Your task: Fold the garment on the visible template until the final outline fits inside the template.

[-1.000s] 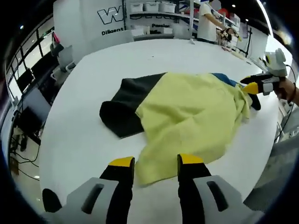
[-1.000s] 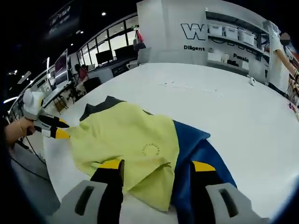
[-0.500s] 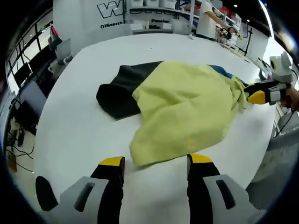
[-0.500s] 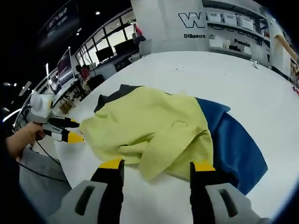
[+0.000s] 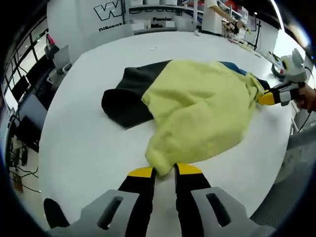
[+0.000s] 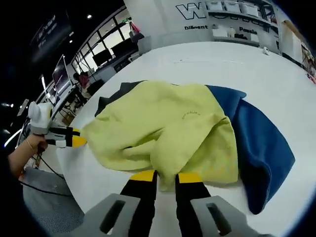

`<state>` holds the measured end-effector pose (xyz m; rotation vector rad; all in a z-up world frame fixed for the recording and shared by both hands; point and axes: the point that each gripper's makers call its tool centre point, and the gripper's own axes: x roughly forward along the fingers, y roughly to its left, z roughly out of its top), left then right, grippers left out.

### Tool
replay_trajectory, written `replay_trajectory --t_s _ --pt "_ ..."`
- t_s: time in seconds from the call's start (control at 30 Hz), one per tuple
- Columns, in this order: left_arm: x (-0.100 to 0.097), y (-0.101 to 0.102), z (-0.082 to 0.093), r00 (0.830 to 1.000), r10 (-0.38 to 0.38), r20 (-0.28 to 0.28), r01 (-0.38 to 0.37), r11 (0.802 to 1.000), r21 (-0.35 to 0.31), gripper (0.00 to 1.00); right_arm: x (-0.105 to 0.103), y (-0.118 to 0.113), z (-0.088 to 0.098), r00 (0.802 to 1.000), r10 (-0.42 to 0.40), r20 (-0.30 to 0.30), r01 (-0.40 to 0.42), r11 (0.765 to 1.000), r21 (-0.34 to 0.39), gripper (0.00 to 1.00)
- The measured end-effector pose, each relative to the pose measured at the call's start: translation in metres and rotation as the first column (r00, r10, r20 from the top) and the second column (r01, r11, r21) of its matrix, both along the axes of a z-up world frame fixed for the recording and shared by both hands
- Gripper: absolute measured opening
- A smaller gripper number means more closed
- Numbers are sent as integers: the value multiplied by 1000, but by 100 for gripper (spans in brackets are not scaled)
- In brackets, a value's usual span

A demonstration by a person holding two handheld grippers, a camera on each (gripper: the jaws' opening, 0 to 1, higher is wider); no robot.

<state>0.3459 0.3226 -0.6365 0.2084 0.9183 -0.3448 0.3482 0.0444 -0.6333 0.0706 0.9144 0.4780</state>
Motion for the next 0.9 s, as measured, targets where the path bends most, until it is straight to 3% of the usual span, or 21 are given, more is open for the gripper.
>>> replay_trajectory --t_s 0.07,0.5,0.9 --pt "-1 1 2 1000 2 14 -2 1000 5 4 0 -1 1 1000 3 3 -3 1000 2 0" --pt "-14 0 13 1000 -18 23 18 1000 -4 4 -23 -13 17 992 125 0 -125 991 -40 0" --pt "-34 -5 37 996 -84 21 84 996 11 4 -64 -25 36 960 281 -22 -281 955 -96 0"
